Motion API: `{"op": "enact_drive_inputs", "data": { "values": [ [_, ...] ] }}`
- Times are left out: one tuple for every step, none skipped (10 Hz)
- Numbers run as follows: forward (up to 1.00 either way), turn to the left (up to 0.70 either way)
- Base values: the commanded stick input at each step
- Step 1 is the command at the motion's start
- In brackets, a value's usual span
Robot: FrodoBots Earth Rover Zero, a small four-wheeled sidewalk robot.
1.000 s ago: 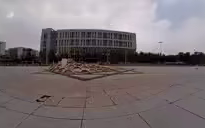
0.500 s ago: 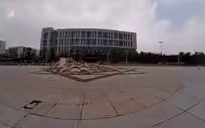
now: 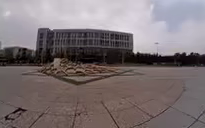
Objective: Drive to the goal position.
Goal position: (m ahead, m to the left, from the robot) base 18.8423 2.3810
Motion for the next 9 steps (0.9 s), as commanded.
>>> {"op": "enact_drive_inputs", "data": {
  "values": [
    [0.7, -0.14],
    [0.7, -0.14],
    [0.7, -0.14],
    [0.7, -0.14],
    [0.7, -0.14],
    [0.7, -0.14],
    [0.7, -0.13],
    [0.7, -0.08],
    [0.7, -0.04]
  ]
}}
